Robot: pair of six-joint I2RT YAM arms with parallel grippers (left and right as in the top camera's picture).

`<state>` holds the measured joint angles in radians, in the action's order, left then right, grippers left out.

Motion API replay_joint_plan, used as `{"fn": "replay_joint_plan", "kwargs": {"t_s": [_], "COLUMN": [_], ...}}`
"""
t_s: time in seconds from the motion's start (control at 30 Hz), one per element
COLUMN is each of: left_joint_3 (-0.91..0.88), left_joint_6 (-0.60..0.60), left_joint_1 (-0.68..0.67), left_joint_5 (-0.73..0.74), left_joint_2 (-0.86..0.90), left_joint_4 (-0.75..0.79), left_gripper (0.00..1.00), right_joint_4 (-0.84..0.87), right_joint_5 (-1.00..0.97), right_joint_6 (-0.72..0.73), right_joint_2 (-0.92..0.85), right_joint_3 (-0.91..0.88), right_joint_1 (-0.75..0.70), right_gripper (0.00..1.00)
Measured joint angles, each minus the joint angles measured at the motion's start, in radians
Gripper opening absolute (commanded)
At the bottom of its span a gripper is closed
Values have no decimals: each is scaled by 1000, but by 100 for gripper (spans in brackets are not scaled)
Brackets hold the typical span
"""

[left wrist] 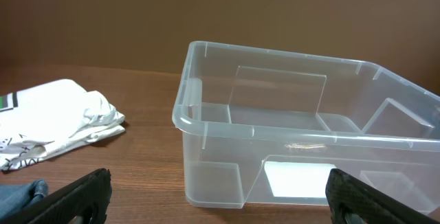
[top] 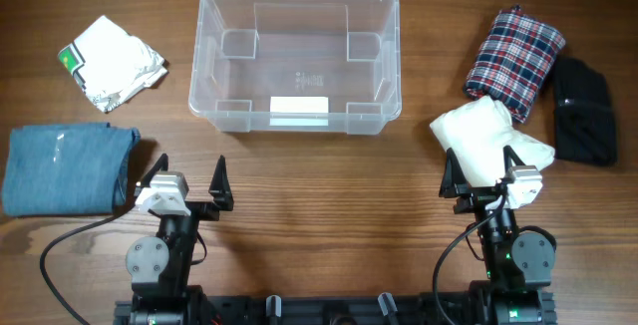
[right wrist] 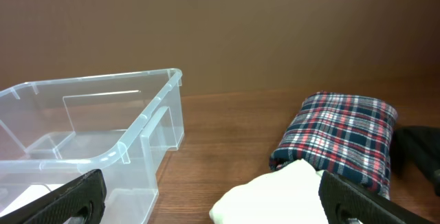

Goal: Pack container

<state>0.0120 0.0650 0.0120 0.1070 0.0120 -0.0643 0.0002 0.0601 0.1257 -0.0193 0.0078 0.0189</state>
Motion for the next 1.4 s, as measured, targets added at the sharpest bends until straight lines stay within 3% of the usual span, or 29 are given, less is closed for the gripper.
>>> {"fn": "replay_joint_plan", "kwargs": {"t_s": [0.93,1.1,1.2,1.27,1.4], "left_joint_3": [0,0,0,0,0], "left_joint_6": [0,0,0,0,0], "left_joint_1": [0,0,0,0,0], "left_joint_5": [0,0,0,0,0], "left_joint_2": [0,0,1,2,2], "left_joint_4": [0,0,1,-1,0], "left_gripper": [100,100,100,100,100], "right_joint_4": [0,68,6,-22,-383], "right_joint_5": [-1,13,22,23,29], "right_joint_6": [-27,-27,-26,-18,10], "right_joint_2": [0,-4,-113,-301,-737], "right_joint_3": [0,19,183,377,823], "right_joint_1": [0,0,0,0,0], "right_gripper": [100,100,100,100,100]}}
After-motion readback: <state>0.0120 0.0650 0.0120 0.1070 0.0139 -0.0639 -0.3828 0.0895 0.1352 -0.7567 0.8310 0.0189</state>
